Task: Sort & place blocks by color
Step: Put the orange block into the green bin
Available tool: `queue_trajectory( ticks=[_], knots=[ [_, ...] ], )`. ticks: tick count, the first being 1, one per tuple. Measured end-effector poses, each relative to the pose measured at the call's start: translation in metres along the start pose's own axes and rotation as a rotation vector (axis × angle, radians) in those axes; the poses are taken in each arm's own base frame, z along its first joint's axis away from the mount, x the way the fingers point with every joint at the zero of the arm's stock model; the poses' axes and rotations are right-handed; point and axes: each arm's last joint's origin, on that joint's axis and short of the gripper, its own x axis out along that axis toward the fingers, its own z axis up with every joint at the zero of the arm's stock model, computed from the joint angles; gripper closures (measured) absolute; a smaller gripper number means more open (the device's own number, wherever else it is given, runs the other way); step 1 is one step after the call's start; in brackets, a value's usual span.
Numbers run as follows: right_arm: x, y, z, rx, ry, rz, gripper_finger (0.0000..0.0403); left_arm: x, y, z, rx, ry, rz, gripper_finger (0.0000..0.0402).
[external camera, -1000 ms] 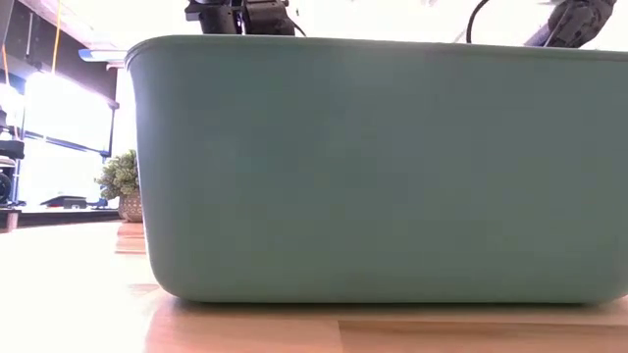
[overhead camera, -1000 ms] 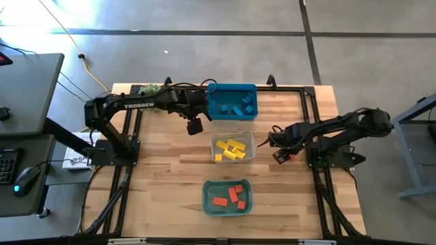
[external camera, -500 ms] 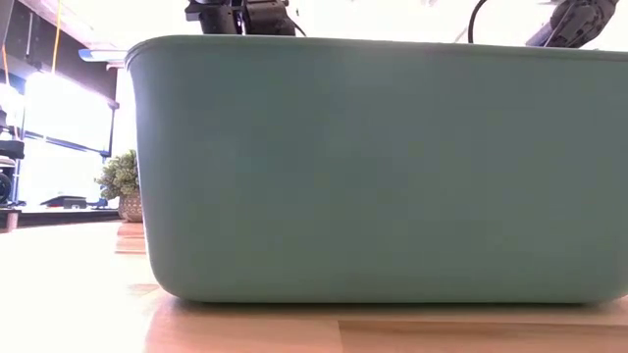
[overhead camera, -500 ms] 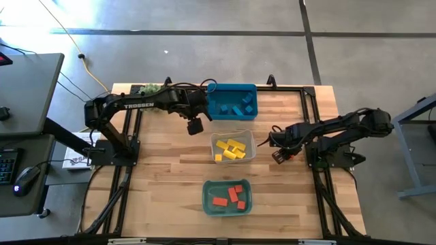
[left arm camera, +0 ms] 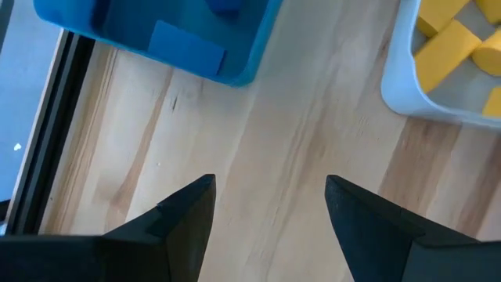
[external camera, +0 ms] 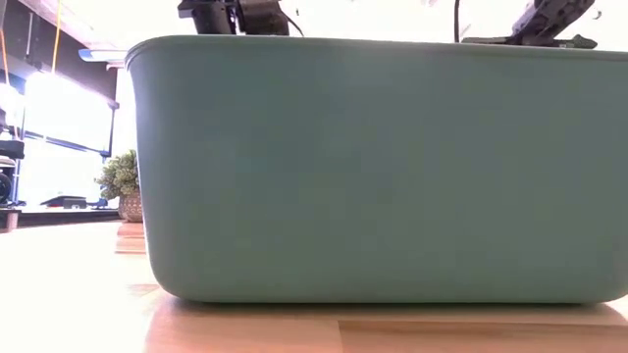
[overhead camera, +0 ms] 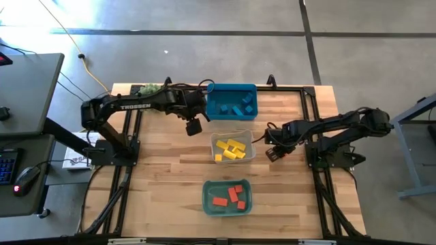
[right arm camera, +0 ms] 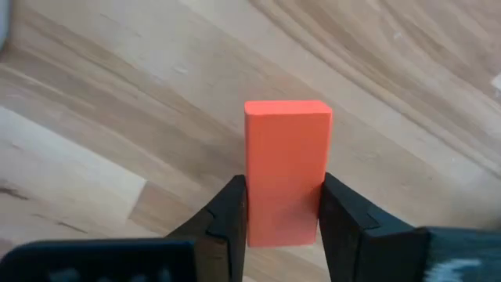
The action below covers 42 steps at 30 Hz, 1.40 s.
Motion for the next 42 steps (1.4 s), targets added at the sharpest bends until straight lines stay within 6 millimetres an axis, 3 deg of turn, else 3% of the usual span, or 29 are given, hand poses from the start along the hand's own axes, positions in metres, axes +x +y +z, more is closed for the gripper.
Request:
queue_trajectory(
  ticks=[13,22,31,37,42],
  knots=[
    [-0.034,0.025,0.000,0.066,-0.058,0.040,0.0308,-0.038,0.005,-0.043,-0.026,-0.151,0.003,0.0170],
    [-0.080,0.058,-0.004,0.075,-0.244,0.140,0.0308,-0.044,0.004,-0.085,-0.127,-0.278,-0.035,0.0170],
    [-0.123,0.085,-0.012,0.020,-0.414,0.299,0.0308,-0.047,0.002,-0.112,-0.162,-0.461,-0.101,0.0170],
    [-0.124,0.119,-0.016,-0.122,-0.484,0.506,0.0308,-0.052,0.002,-0.125,-0.158,-0.521,-0.122,0.0170],
    [-0.101,0.153,-0.023,-0.284,-0.399,0.593,0.0308,-0.049,0.001,-0.136,-0.168,-0.626,-0.129,0.0170]
  ],
)
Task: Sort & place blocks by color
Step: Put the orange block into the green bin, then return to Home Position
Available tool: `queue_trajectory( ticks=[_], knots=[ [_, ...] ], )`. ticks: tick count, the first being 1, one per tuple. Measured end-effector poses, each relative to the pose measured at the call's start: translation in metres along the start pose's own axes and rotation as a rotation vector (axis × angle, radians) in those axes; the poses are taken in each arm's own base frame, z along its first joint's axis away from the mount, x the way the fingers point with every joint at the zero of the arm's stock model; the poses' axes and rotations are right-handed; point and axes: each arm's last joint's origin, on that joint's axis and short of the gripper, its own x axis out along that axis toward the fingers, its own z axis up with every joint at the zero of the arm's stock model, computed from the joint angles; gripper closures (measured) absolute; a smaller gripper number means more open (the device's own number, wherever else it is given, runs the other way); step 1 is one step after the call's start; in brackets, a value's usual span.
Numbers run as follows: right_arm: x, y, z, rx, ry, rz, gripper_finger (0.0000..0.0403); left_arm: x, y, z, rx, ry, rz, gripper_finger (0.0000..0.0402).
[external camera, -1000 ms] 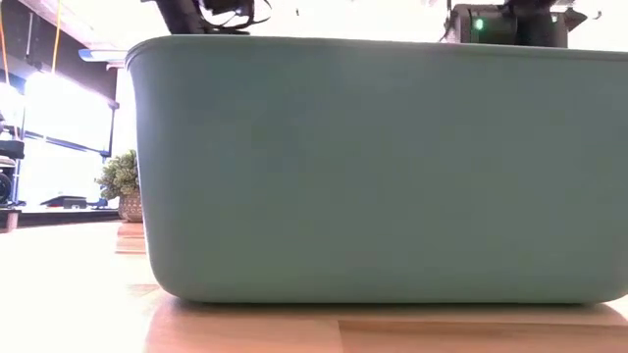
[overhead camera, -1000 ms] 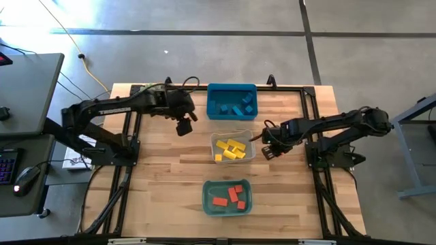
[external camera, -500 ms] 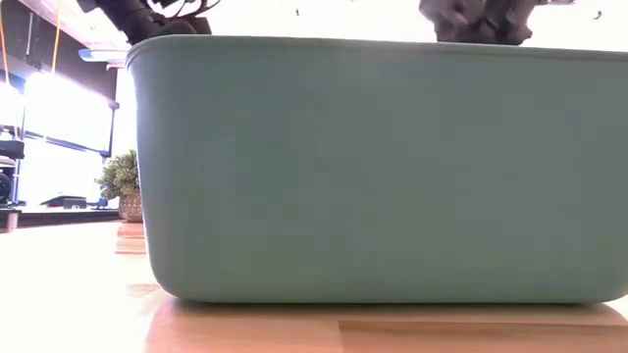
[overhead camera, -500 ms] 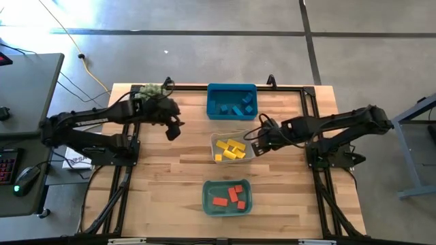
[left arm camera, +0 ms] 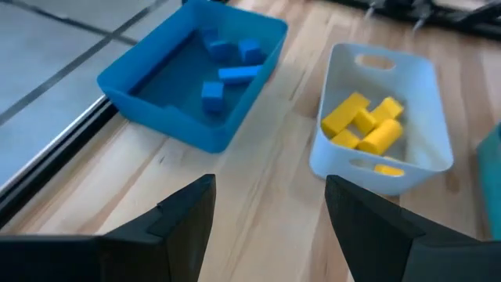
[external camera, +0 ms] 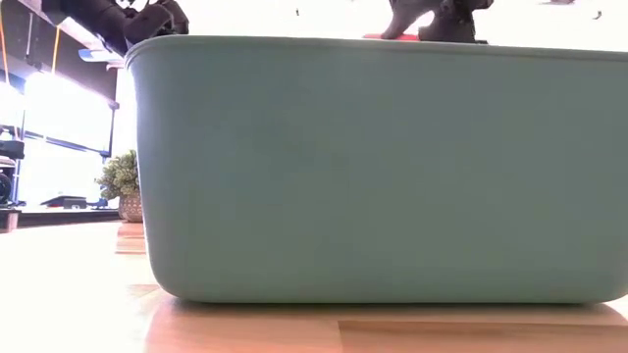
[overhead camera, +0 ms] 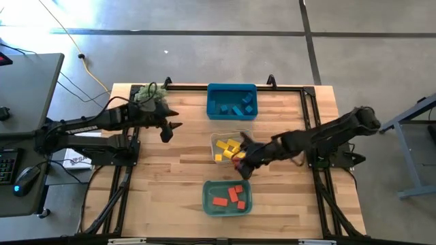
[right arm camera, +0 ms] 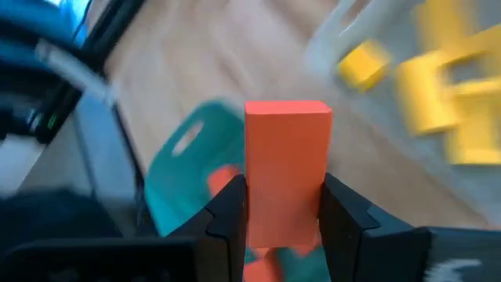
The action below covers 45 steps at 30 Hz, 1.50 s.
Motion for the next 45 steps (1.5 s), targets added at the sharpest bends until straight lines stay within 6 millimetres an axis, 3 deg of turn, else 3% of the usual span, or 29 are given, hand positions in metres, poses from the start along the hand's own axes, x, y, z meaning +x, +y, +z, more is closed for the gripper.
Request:
queue_trajectory(
  ticks=[8,14,16,21,24,34,45],
  knots=[
    [0.045,0.014,-0.034,-0.074,0.228,0.088,0.0308,0.000,-0.001,-0.015,-0.013,-0.091,-0.076,0.0170],
    [0.058,0.014,-0.045,-0.080,0.275,0.071,0.0308,0.005,-0.003,-0.026,-0.029,-0.178,-0.133,0.0170],
    [0.059,0.013,-0.045,-0.079,0.276,0.064,0.0286,0.007,-0.005,-0.029,-0.039,-0.204,-0.163,0.0170],
    [0.058,0.013,-0.044,-0.048,0.270,0.062,0.0194,0.014,-0.011,-0.040,-0.087,-0.243,-0.220,0.0170],
    [0.058,0.012,-0.041,-0.016,0.281,0.068,0.0170,0.016,-0.016,-0.046,-0.116,-0.268,-0.260,0.0170],
    [0.043,0.010,-0.023,0.022,0.234,0.112,0.0178,-0.003,-0.024,-0.053,-0.132,-0.366,-0.317,0.0170],
    [0.010,0.001,0.022,0.015,0.015,0.175,0.0196,-0.030,-0.019,-0.074,-0.123,-0.428,-0.329,0.0170]
  ],
)
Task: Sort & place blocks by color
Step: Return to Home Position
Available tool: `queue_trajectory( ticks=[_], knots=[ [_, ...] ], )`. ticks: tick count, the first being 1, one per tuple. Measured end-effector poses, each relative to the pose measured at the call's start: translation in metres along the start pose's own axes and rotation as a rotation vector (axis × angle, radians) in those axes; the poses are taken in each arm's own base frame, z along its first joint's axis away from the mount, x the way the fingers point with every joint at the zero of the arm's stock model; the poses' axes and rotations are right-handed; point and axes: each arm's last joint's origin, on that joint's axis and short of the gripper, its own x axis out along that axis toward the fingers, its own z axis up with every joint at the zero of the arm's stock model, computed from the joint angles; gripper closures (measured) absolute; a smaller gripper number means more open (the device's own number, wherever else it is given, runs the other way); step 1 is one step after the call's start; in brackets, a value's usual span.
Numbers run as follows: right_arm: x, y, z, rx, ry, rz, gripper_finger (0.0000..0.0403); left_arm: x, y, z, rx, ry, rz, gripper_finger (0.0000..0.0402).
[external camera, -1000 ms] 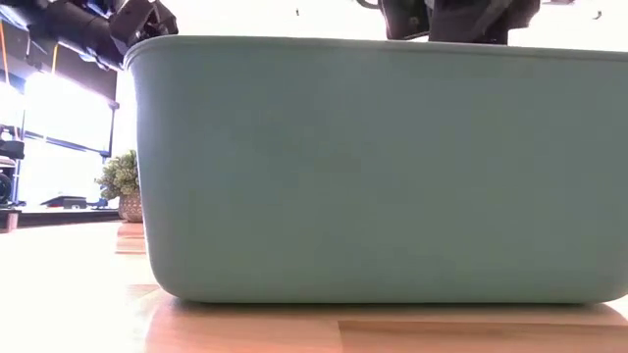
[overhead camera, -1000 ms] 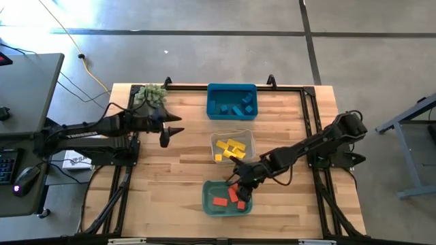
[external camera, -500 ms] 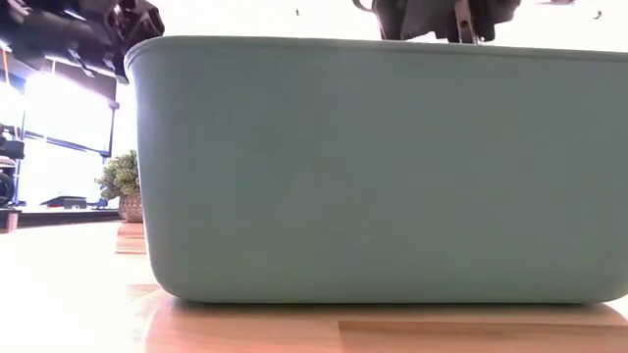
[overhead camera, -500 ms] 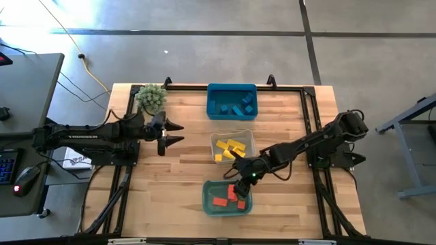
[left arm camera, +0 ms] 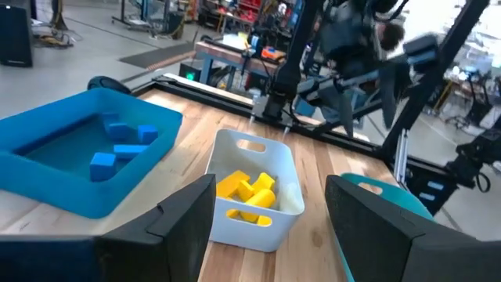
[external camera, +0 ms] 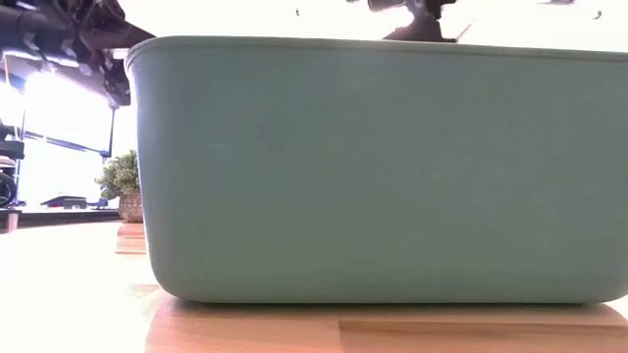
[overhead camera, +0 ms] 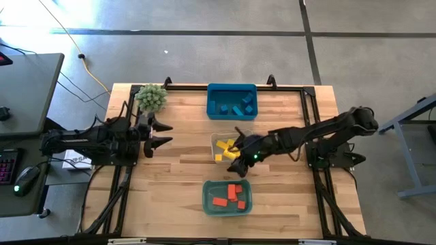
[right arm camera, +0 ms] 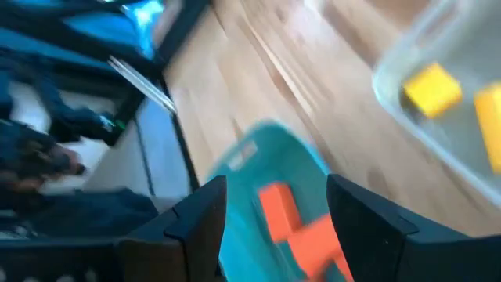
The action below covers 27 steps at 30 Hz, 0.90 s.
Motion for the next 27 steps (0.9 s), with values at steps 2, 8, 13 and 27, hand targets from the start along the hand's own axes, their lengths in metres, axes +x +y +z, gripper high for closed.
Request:
queue_trajectory(
  ticks=[2,8,13,27],
  knots=[
    [-0.006,0.000,0.009,-0.012,-0.045,0.030,0.0196,-0.003,0.002,-0.008,-0.016,-0.016,0.006,0.0170],
    [-0.026,0.003,0.032,-0.062,-0.184,0.124,0.0196,-0.006,0.006,-0.027,-0.051,-0.038,-0.009,0.0170],
    [-0.054,0.010,0.048,-0.163,-0.330,0.214,0.0196,-0.006,0.009,-0.042,-0.058,-0.049,-0.005,0.0170],
    [-0.181,0.008,0.043,-0.507,-0.612,0.222,0.0195,-0.007,0.010,-0.041,-0.078,-0.137,0.019,0.0170]
  ],
)
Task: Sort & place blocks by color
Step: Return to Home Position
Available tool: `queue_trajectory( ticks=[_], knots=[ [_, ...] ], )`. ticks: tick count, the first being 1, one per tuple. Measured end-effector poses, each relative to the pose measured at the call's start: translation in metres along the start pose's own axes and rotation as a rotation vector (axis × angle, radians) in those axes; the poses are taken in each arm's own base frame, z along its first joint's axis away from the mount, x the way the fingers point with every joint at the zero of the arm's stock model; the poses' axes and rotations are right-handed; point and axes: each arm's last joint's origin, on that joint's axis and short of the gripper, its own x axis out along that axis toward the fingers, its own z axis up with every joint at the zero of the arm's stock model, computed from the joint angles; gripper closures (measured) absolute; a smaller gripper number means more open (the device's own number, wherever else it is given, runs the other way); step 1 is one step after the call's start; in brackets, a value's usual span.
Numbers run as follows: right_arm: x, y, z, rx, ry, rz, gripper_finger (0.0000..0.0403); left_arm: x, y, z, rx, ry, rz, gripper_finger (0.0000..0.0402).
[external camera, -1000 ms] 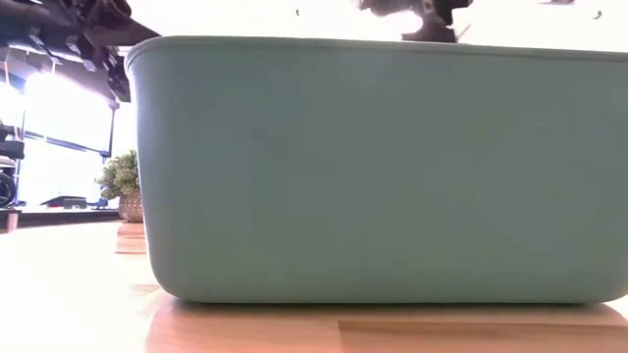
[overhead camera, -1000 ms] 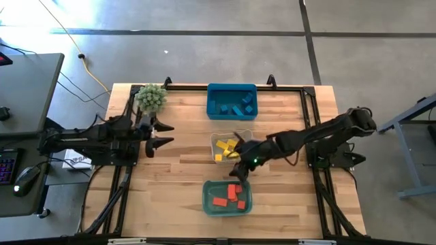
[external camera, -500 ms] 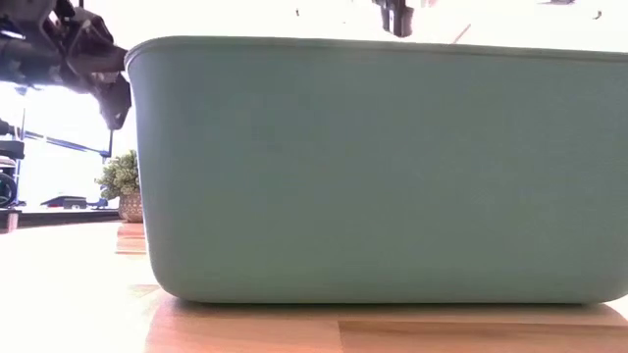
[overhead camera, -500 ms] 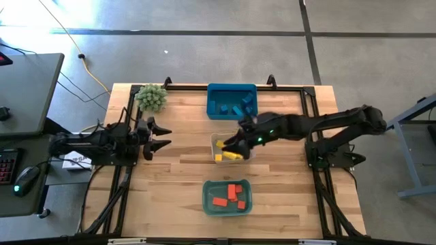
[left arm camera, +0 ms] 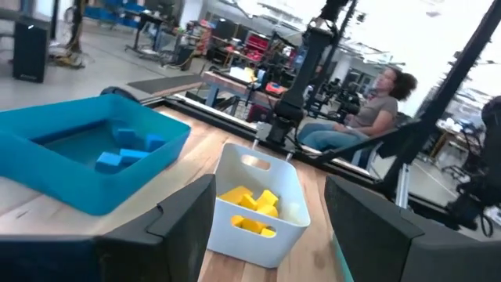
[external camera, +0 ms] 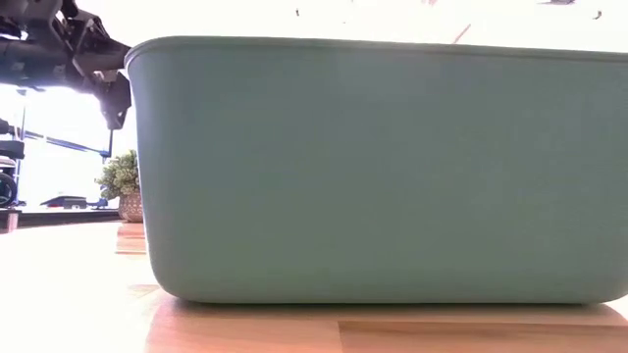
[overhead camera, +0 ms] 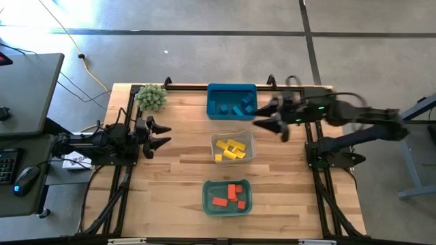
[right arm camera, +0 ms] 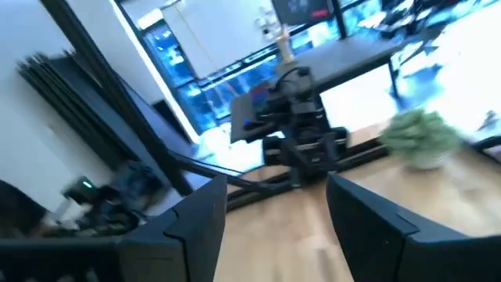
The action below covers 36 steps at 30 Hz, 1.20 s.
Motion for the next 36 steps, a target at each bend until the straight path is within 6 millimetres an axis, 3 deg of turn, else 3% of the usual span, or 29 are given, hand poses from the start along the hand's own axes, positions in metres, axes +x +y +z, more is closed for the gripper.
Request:
queue_trajectory(
  ticks=[7,14,26,30,36],
  knots=[
    [-0.077,0.005,0.000,-0.168,-0.042,-0.170,0.0195,0.001,0.002,-0.003,0.005,0.031,0.030,0.0170],
    [-0.121,-0.010,-0.044,-0.190,-0.092,-0.227,0.0195,0.001,0.002,-0.004,0.009,0.039,0.034,0.0170],
    [-0.127,-0.056,-0.146,-0.192,-0.184,-0.240,0.0195,0.001,0.002,-0.004,0.009,0.039,0.033,0.0170],
    [-0.129,-0.065,-0.168,-0.191,-0.211,-0.219,0.0195,0.001,0.002,-0.004,0.009,0.039,0.033,0.0170],
    [-0.113,-0.077,-0.195,-0.169,-0.122,-0.186,0.0195,0.001,0.002,-0.004,0.009,0.040,0.032,0.0170]
  ],
)
